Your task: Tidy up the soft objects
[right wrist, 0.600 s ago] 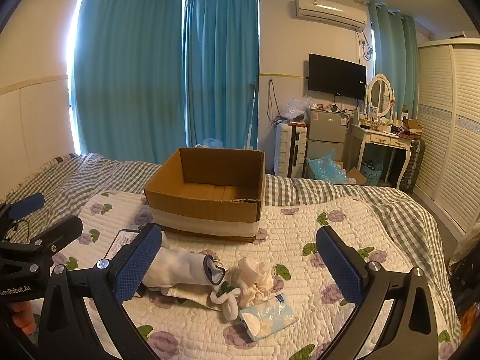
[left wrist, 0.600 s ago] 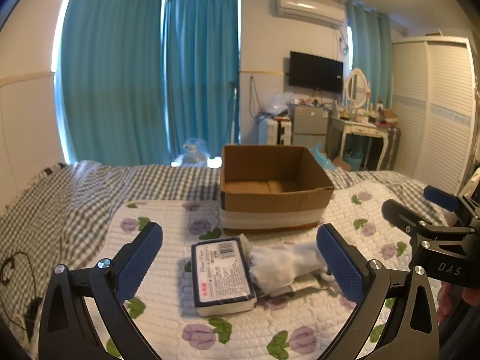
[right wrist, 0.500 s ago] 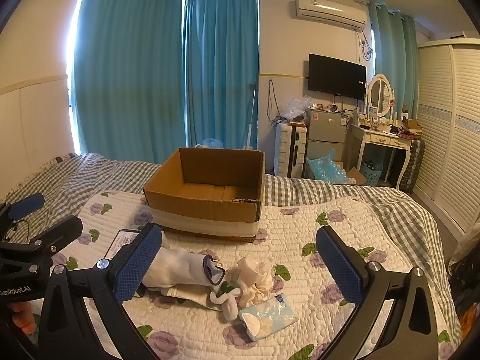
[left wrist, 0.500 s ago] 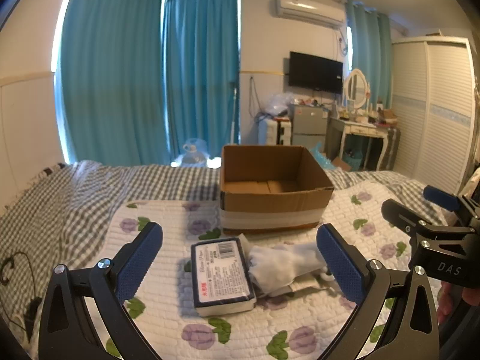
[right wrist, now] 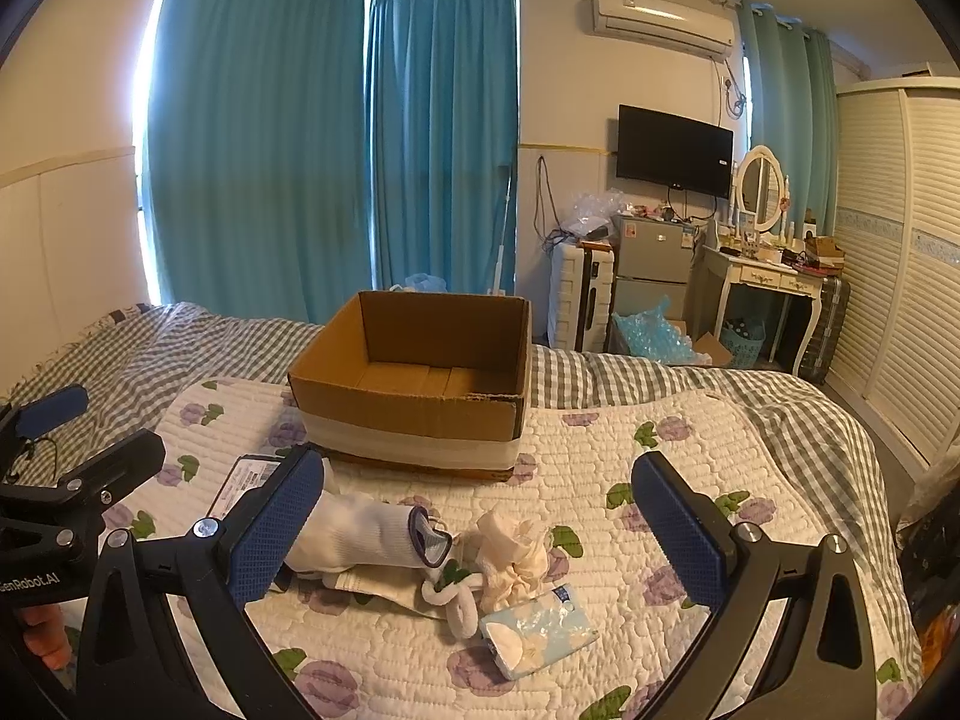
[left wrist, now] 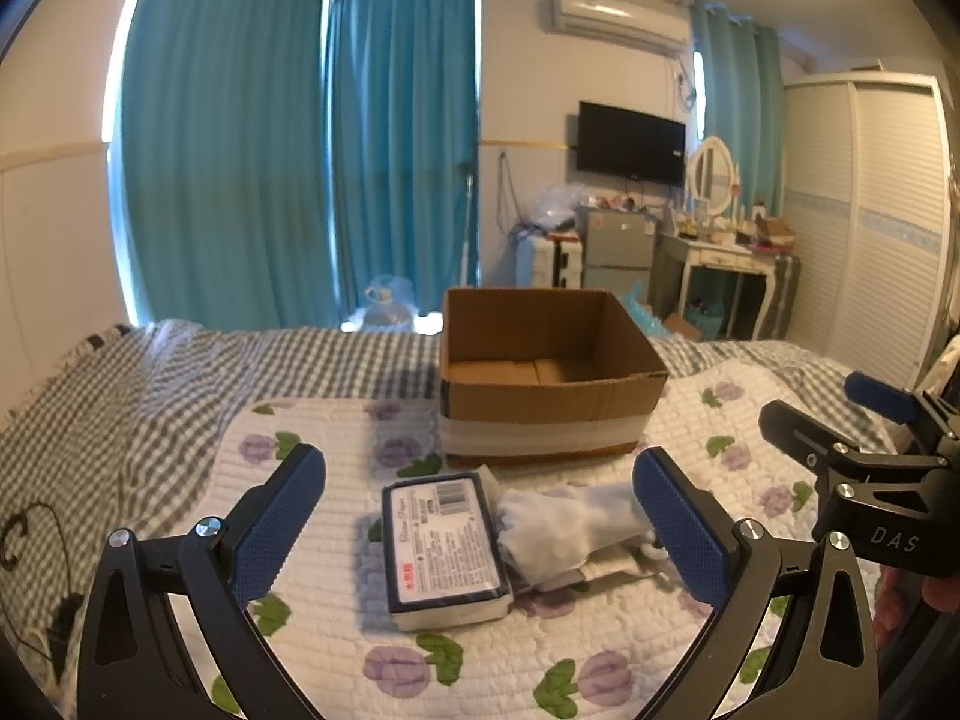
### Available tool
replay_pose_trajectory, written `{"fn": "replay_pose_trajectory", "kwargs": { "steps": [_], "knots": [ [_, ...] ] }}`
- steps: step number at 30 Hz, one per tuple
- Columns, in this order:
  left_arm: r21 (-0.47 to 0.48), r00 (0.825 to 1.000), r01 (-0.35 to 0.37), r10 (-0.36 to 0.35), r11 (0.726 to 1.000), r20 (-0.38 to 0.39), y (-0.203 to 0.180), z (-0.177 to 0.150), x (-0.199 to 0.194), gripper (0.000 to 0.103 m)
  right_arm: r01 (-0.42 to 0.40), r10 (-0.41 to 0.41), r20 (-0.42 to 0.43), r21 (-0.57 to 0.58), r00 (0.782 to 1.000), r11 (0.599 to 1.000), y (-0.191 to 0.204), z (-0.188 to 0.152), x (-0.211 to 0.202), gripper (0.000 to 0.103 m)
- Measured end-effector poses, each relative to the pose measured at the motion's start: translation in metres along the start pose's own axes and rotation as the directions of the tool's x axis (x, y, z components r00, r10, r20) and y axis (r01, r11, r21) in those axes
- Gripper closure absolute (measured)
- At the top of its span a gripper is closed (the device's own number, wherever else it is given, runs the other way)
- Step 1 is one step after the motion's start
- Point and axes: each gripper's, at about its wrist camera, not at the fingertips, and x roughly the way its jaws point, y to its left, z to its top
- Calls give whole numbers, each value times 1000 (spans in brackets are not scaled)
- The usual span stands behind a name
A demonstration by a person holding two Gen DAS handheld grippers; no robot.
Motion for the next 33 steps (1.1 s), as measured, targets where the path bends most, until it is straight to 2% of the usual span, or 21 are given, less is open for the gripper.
{"fn": "replay_pose_trajectory", "kwargs": {
  "steps": [33],
  "knots": [
    [0, 1000, -2, 2, 1000, 2, 1, 1, -5, 0, -4, 4, -5, -8, 1000, 1000, 5, 1, 0, 0]
  ]
}}
